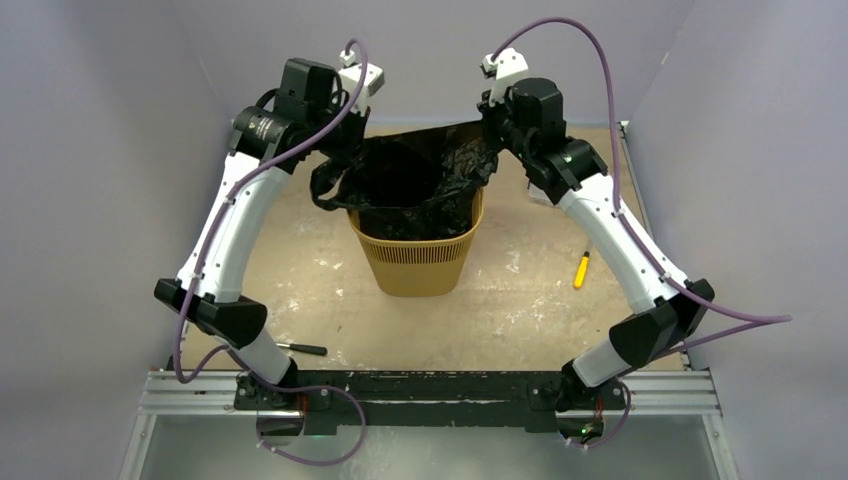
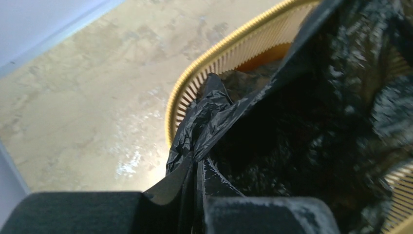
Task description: Put the trash bags into the trash bin
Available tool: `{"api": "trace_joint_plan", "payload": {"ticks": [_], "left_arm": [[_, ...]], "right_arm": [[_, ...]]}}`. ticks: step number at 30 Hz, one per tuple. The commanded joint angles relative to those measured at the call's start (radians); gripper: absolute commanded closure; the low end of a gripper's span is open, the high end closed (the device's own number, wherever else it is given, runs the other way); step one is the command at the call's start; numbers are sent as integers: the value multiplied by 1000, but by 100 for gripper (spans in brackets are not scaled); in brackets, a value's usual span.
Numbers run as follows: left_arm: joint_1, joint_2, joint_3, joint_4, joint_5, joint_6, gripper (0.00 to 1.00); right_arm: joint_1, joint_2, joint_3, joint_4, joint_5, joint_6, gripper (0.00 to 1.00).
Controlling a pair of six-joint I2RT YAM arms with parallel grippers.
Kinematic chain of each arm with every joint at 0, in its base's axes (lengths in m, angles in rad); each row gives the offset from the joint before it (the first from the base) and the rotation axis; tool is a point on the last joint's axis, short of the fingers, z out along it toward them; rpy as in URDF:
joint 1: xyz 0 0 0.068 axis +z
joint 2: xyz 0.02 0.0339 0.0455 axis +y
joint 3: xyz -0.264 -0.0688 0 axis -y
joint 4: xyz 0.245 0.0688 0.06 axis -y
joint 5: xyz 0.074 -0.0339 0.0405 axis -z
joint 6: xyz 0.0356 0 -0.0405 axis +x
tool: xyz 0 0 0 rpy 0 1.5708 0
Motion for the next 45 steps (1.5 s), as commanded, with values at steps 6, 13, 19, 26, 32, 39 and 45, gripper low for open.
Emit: {"api": "trace_joint_plan", "payload": {"ticks": [6, 13, 19, 26, 32, 39, 45], "left_arm": [[5, -125, -27, -53, 202, -209, 100], [-33, -149, -7, -86, 137, -305, 100], [-40, -163, -66, -73, 40, -297, 100], [-37, -113, -87, -16, -186, -166, 100], [-29, -87, -76, 86, -212, 32, 100], [-13, -66, -159, 202, -243, 150, 98], [30, -19, -152, 249, -256, 160, 83]], "right_arm": [[-7, 4, 73, 93, 55, 7, 100], [-8, 62, 156, 54, 28, -25, 99], [-8, 75, 148, 33, -33, -65, 96], [-9, 56, 106, 1, 12, -72, 95], [-9, 45, 83, 23, 39, -55, 94], [-9, 21, 24, 61, 33, -40, 93], [-9, 7, -1, 101, 11, -31, 92]]}}
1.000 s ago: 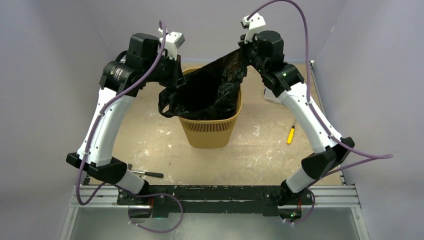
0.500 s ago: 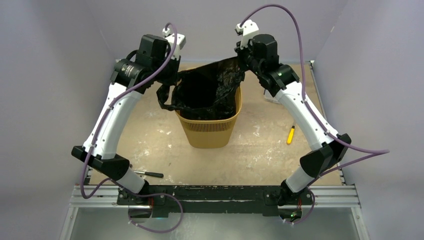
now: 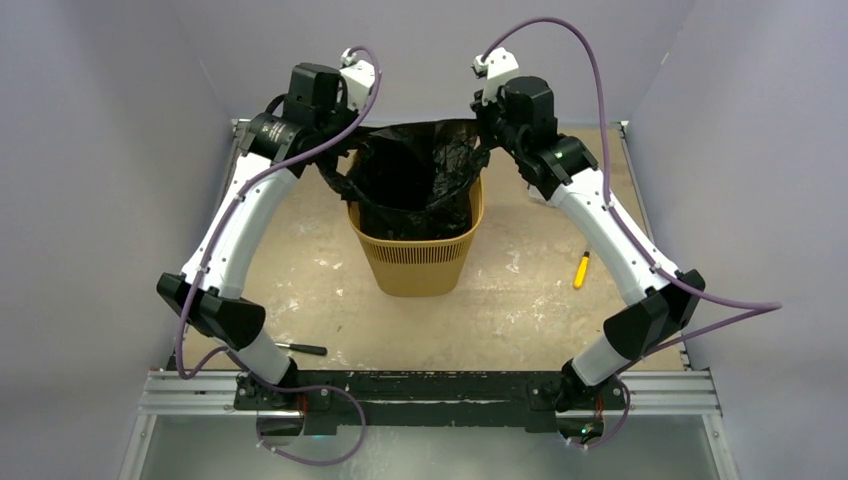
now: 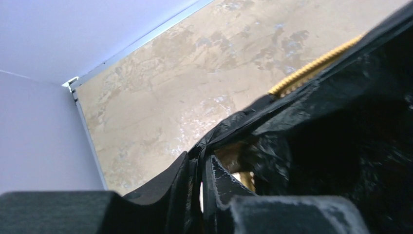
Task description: Put the trash bags into the trash bin
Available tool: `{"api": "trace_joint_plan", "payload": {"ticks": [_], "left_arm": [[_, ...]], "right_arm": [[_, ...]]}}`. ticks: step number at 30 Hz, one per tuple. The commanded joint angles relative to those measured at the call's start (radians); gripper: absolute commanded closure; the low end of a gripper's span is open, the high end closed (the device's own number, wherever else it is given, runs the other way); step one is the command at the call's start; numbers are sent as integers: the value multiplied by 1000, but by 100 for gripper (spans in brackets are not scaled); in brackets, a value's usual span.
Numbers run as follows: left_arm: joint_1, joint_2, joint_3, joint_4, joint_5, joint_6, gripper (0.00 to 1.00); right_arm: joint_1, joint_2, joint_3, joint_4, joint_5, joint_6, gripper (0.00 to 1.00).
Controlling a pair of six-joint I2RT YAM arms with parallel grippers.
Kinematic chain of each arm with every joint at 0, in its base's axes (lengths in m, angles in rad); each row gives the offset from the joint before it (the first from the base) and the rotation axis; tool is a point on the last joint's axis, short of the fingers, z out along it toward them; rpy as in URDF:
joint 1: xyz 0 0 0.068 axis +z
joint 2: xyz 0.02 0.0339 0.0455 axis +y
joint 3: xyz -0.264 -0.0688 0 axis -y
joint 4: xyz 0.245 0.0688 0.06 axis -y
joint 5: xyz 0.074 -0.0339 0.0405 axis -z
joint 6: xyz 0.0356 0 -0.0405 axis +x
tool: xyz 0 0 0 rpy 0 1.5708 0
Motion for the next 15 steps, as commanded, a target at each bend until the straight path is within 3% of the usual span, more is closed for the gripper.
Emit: {"api": "trace_joint_plan", "payload": {"ticks": [1, 10, 15], "left_arm": [[35, 20, 0, 104, -17, 45, 82], [62, 27, -19, 145, -15, 72, 75], [96, 58, -36, 157, 4, 48, 84]], "right_arm": [[-8, -54, -22, 86, 4, 15, 92], [-11, -40, -10, 101, 32, 12, 92], [-12, -5, -11, 105, 62, 20, 92]]}}
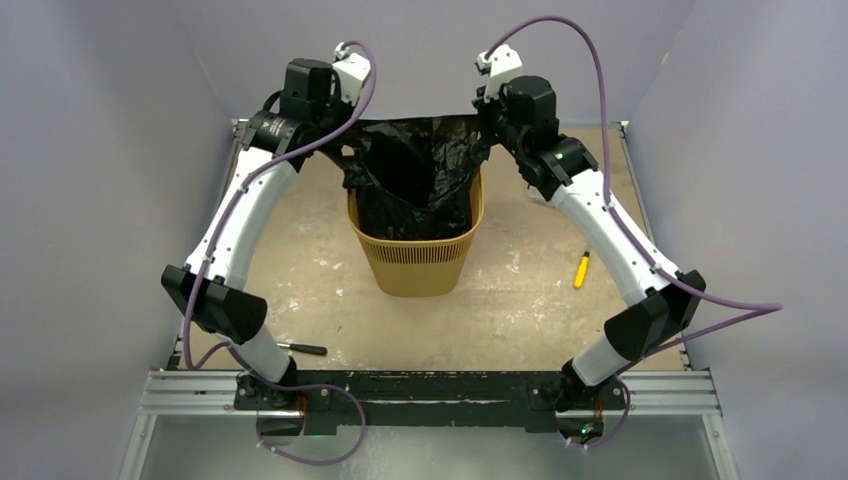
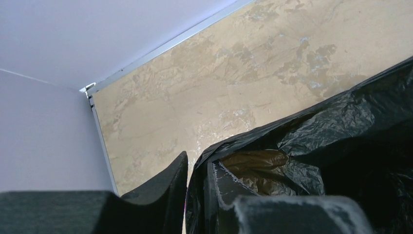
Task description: Put the trash bags into the trash bin
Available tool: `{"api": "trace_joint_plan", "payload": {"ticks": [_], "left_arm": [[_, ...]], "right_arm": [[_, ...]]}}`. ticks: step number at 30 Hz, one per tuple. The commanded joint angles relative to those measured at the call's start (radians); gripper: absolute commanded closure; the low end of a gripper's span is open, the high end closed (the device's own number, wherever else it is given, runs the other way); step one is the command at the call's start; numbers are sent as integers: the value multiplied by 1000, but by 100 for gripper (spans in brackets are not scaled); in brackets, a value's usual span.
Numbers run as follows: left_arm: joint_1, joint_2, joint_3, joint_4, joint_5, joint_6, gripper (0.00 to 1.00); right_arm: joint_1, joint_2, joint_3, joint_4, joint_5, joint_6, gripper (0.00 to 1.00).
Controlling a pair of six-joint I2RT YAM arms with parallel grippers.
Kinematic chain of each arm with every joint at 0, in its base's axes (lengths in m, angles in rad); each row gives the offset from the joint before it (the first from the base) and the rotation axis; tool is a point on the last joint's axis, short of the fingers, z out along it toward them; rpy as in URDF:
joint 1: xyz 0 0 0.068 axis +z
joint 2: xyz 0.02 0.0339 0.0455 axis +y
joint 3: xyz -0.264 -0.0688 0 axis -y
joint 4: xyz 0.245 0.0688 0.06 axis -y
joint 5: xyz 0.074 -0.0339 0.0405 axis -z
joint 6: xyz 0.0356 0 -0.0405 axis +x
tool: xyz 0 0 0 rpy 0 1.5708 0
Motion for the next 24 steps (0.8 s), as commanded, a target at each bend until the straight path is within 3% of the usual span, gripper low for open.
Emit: {"api": "trace_joint_plan", "payload": {"ticks": [1, 10, 24], "left_arm": [[39, 28, -8, 35, 15, -2, 84], [63, 75, -56, 13, 129, -28, 81], [63, -5, -188, 44, 181, -80, 71]], "right_arm": [[-6, 10, 9, 47, 67, 13, 92], [-10, 50, -20, 59, 63, 12, 93], [-23, 39, -132, 45, 89, 30, 95]]}}
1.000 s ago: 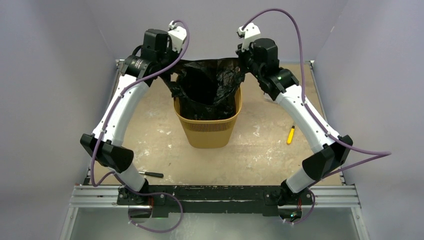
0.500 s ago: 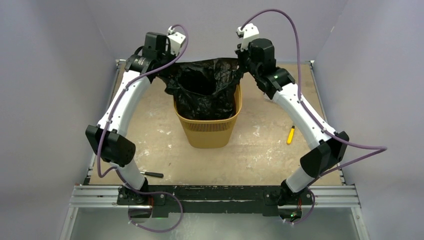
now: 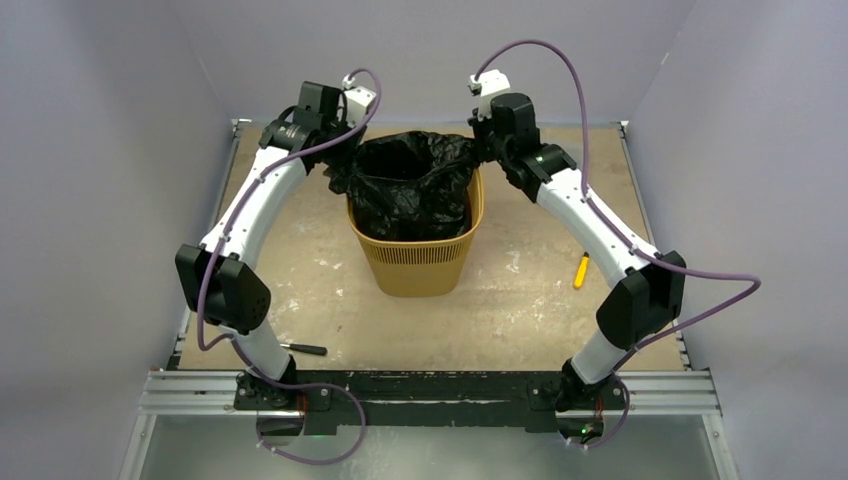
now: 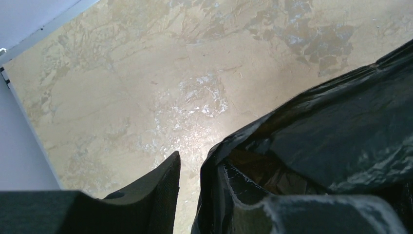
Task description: Put the trash bags into the trash bin
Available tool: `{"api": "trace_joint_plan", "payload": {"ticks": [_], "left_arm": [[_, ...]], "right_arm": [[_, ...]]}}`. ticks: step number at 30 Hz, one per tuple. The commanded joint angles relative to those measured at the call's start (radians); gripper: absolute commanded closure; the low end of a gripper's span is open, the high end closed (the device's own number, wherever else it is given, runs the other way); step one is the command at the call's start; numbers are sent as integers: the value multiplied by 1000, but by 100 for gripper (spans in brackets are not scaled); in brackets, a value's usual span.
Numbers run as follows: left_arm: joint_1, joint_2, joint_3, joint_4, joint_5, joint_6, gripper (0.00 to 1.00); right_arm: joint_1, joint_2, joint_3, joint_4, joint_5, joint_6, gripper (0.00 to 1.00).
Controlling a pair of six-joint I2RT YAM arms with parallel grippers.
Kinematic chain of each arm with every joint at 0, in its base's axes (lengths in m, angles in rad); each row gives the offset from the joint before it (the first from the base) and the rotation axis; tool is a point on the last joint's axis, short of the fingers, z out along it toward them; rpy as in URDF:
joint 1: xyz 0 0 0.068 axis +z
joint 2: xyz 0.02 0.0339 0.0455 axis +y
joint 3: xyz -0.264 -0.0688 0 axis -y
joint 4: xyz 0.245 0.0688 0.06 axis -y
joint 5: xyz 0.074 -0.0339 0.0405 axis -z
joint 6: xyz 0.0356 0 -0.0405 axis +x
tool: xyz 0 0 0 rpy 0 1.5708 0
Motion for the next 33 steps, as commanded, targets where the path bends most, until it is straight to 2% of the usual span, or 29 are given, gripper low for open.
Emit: {"api": "trace_joint_plan", "payload": {"ticks": [1, 3, 7, 17, 19, 27, 31, 33], "left_arm": [[8, -77, -33, 24, 23, -31, 70], [8, -92, -53, 25, 4, -39, 68], [8, -143, -91, 80, -132, -107, 59], [15, -222, -41, 146, -183, -214, 43], [17, -232, -36, 143, -186, -229, 42], [26, -258, -46, 135, -204, -243, 35], [27, -249, -31, 112, -183, -238, 33], [27, -253, -52, 133, -157, -221, 38]], "right_arm": [[-8, -31, -34, 14, 14, 9, 95], [-8, -42, -43, 11, 2, 10, 93], [-14, -72, -41, 16, 35, 23, 84], [-61, -141, 21, -10, 18, 120, 65], [-73, -161, 10, -3, 20, 138, 62], [-105, -195, 0, -12, -57, 172, 43], [-110, -198, 15, -22, -94, 183, 41], [-114, -201, 3, 2, -138, 176, 43]]}}
